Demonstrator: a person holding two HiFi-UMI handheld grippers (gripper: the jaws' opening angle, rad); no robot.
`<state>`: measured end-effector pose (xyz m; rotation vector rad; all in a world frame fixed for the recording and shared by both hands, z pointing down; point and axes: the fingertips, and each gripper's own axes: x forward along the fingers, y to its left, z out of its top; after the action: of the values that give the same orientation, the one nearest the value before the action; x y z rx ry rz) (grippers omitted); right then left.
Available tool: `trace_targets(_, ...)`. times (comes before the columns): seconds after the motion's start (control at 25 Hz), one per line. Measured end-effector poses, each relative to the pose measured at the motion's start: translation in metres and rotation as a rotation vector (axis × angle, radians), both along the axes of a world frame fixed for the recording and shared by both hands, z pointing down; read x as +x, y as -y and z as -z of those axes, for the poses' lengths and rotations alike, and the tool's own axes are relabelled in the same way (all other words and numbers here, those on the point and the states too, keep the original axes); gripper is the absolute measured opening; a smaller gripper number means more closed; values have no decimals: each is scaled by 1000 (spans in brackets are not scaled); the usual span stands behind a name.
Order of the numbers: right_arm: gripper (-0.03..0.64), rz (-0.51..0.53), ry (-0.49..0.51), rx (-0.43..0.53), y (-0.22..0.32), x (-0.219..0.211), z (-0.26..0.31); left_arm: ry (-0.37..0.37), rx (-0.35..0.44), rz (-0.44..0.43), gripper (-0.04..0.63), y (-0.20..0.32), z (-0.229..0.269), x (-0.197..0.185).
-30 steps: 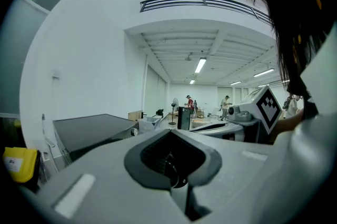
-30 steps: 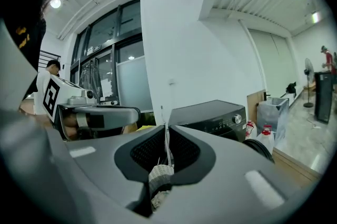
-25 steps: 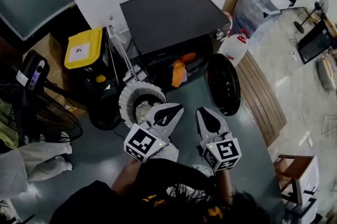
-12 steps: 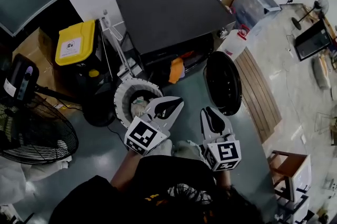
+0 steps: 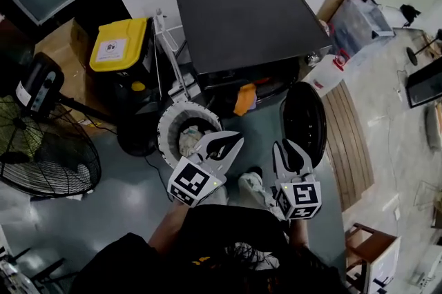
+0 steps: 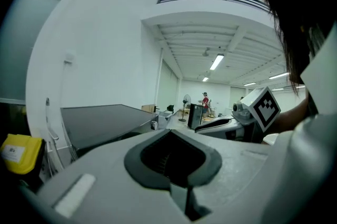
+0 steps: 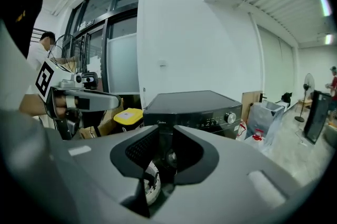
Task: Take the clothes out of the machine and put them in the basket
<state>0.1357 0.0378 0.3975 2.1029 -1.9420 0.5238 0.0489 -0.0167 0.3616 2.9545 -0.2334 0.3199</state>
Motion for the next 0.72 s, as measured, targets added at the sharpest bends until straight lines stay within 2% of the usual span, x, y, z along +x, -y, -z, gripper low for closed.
trace_targets(0.2,113,80,6,-2,16,43,-9,22,-7,94,0,9,-4,28)
trace_targets(0.52,121,212,15,-16,42,103,-49,44,2,168,0,8,-10,96)
trace_targets(0.72,123,220,84,-35,69,126,-95,76,23,215,0,23,-27,118)
